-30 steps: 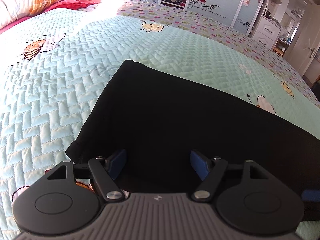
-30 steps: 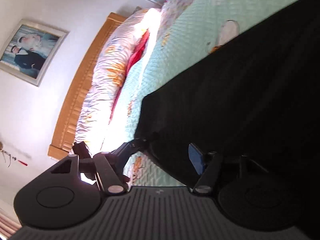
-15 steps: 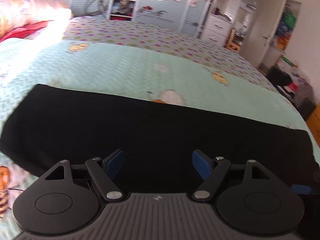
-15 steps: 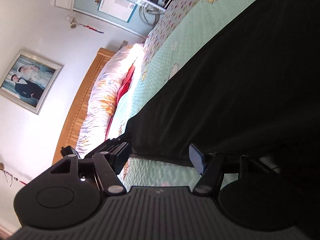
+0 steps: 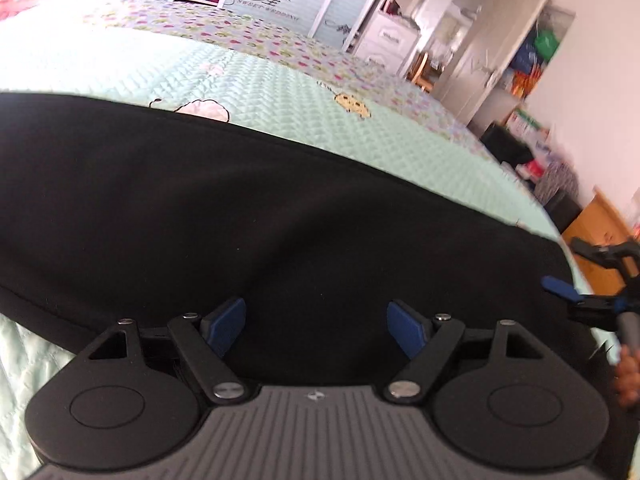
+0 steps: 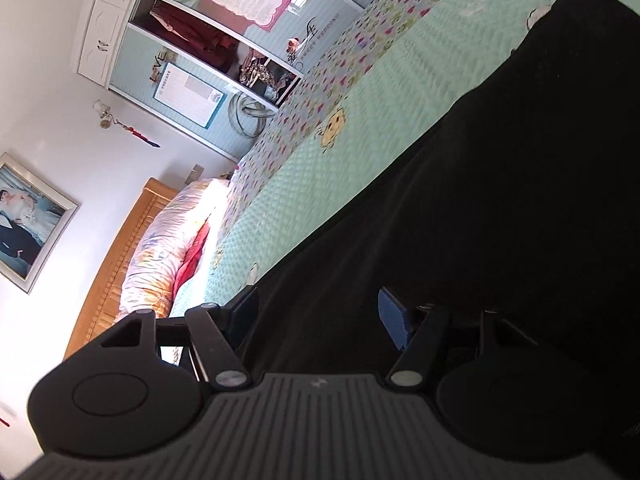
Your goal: Fold clothes
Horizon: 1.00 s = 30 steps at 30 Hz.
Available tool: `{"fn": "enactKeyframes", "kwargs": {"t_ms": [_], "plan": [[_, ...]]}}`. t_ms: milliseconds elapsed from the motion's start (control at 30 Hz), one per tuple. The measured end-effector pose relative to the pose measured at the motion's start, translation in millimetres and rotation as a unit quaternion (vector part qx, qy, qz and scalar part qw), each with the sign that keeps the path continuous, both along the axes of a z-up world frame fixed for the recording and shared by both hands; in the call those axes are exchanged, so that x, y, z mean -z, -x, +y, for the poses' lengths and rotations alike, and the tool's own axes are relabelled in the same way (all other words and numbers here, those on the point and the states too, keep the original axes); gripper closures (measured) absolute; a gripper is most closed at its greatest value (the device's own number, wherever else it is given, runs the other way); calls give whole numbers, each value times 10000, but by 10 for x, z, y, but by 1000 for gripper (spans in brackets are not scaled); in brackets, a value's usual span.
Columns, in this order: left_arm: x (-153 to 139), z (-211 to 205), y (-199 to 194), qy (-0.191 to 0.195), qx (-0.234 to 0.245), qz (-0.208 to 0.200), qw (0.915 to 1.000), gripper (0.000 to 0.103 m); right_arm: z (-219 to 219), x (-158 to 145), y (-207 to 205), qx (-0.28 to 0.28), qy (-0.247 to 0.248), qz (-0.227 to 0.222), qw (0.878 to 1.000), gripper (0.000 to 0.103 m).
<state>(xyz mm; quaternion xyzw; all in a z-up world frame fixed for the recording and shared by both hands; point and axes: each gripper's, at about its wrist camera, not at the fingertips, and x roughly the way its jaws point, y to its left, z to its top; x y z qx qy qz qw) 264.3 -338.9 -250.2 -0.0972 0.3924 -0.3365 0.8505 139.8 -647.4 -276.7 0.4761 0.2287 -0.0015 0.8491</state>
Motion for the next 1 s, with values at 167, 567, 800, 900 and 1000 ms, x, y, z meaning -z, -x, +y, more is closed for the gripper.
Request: {"fn": "enactKeyframes", "kwargs": {"t_ms": [167, 567, 800, 900, 1000], "plan": [[43, -61, 92, -27, 38, -328, 9995, 22, -739, 196, -155, 549, -50, 193, 9983, 37], [118, -45, 152, 15, 80, -729, 9973, 22, -1381, 99, 431, 2473, 306, 104, 9684, 48], [107, -106, 215, -123, 112, -859, 9962, 22, -838, 131, 788, 1230, 111, 74, 9923, 41], [105, -109, 219, -206, 121, -900, 9957, 22, -1106, 267, 893, 1866, 819, 719, 9764, 74], [95, -145, 243, -390, 140, -991, 9942, 21, -1118, 147, 1152, 2340, 744, 176, 9692, 45]]}}
